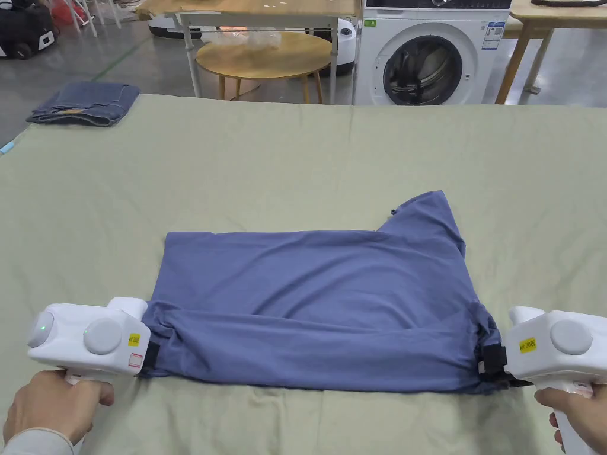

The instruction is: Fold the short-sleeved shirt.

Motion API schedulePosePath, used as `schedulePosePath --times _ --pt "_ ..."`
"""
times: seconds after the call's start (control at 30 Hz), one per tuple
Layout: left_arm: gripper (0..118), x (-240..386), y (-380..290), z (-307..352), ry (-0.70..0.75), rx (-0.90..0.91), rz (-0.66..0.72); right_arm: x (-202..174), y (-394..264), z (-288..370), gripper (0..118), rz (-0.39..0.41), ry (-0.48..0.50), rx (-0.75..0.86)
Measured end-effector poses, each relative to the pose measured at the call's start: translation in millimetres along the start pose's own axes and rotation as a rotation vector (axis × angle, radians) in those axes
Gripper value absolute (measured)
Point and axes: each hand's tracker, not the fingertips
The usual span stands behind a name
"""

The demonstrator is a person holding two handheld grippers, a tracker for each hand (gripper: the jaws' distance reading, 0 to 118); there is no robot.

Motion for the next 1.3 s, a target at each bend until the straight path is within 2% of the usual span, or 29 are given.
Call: schedulePosePath --times 0.07,0.17,0.33,0.47,0.7,0.87,0.9,0.93,0.97,1.0,1.03,1.07,1.17,1.3 --pt "0 -6 0 -6 -0.034 -0.014 0.02 -1 -2 1 14 0.007 -0.008 0.007" --pt "0 -33 -1 -1 -0.143 -0.001 0.189 -6 -12 19 13 0.008 -0.012 0.038" --pt "0 -39 -8 40 -0.187 0.029 0.164 3 -13 50 13 0.057 0.003 0.101" --pt "0 -33 -22 63 -0.195 0.028 0.114 1 -34 92 12 0.124 -0.029 0.128" --pt "0 -38 -77 71 -0.269 -0.025 0.131 24 -104 97 12 0.13 -0.032 0.034" --pt "0 -31 -114 54 -0.299 -0.056 0.194 40 -130 62 13 0.064 -0.021 0.0" --pt "0 -32 -116 54 -0.309 -0.056 0.208 37 -132 62 19 0.06 -0.022 0.008" --pt "2 -41 -113 47 -0.312 -0.039 0.218 37 -131 62 44 0.049 -0.027 0.017" --pt "15 -42 -112 50 -0.318 -0.015 0.217 38 -130 64 72 0.047 -0.03 0.019" --pt "39 -45 -110 55 -0.308 -0.01 0.218 38 -127 69 96 0.045 -0.049 0.019" --pt "80 -47 -106 60 -0.29 -0.002 0.232 33 -126 82 106 0.037 -0.074 0.031" --pt "91 -43 -103 72 -0.275 0.021 0.233 32 -122 91 106 0.045 -0.085 0.052" --pt "93 -35 -83 105 -0.188 0.176 0.15 22 -99 119 106 0.04 -0.064 0.19" --pt "93 -25 -52 130 -0.198 0.32 0.08 -5 -60 145 105 0.069 -0.017 0.28"
